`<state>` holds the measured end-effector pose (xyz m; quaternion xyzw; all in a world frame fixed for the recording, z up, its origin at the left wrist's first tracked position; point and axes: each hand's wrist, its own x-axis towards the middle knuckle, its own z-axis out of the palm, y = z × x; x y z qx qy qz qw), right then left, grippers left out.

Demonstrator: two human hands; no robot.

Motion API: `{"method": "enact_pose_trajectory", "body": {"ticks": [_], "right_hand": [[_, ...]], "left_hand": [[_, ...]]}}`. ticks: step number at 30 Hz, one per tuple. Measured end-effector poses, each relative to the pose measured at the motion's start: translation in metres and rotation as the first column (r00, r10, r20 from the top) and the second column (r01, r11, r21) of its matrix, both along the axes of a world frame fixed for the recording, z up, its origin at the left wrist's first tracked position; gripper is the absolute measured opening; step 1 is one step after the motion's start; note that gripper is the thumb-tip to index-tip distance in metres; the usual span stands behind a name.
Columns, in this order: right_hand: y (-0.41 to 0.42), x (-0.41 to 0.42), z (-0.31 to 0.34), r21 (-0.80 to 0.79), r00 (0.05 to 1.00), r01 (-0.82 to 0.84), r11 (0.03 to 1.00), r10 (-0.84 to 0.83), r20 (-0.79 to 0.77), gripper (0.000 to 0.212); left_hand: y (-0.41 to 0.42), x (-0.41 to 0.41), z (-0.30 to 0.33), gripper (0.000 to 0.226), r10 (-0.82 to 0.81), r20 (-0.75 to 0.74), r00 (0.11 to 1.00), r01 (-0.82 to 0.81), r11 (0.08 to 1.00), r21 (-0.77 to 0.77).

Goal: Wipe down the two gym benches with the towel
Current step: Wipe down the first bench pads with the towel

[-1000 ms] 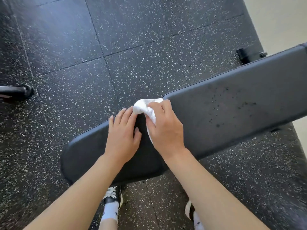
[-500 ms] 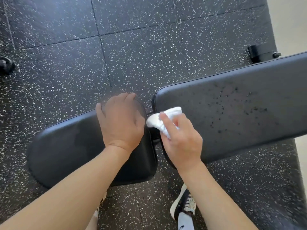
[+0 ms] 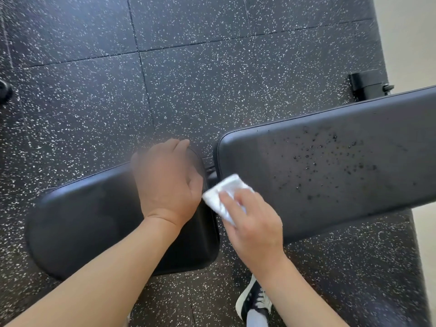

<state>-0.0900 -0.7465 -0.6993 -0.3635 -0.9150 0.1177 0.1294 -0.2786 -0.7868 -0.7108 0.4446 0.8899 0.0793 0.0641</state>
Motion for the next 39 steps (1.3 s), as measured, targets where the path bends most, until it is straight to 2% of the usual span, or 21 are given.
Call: {"method": "enact_pose_trajectory", "body": {"ticks": [4,10,12,16,20,23,28,31,34,39], "right_hand": [[0.017,0.003,-0.001,0.006,0.999,-0.035,0.999,0.035,-0.005,0.027],[0.098,-0.078,0.005,0.01,0.984,0.176,0.984,-0.175,-0.032,0.009],[0.112,-0.091,0.005,-0.028,0.976,0.214,0.976,-0.215,-0.023,0.012],[0.112,-0.054,0.01,-0.025,0.987,0.16,0.987,-0.159,0.014,0.015],[0.142,0.014,0.015,-0.011,0.904,0.427,0.904,-0.427,-0.037,0.024],[0.137,0.002,0.011,0.014,0.88,0.474,0.88,-0.474,-0.016,0.026],[0.091,-0.066,0.004,0.006,0.964,0.267,0.964,-0.267,-0.019,0.024],[0.076,-0.073,0.004,0.006,0.989,0.142,0.99,-0.142,-0.033,0.026],[0.051,-0.033,0.003,0.011,0.995,0.044,0.999,-0.042,-0.088,0.029],[0.023,0.092,0.002,-0.004,0.988,-0.064,0.998,0.063,-0.144,0.037]], "left_hand": [[0.0,0.0,-0.001,0.055,-0.002,-0.004,1.0,0.002,1.0,-0.014],[0.001,0.0,0.0,0.054,-0.001,-0.007,1.0,0.001,1.0,-0.007],[0.001,0.001,0.0,0.053,0.001,-0.02,1.0,-0.001,1.0,-0.011],[0.0,0.0,-0.003,0.053,0.001,-0.023,1.0,-0.001,1.0,-0.003],[0.001,0.001,-0.003,0.053,0.007,-0.025,1.0,-0.008,1.0,-0.008],[0.002,0.002,-0.001,0.053,0.006,-0.007,1.0,-0.006,1.0,-0.013],[0.002,0.002,0.003,0.054,0.014,0.0,1.0,-0.014,0.999,-0.038],[0.004,0.003,0.005,0.054,0.009,-0.004,1.0,-0.009,0.999,-0.042],[0.003,0.003,0.005,0.054,0.006,0.0,1.0,-0.006,0.999,-0.037],[0.002,0.003,0.003,0.053,0.015,-0.004,1.0,-0.015,1.0,-0.025]]}}
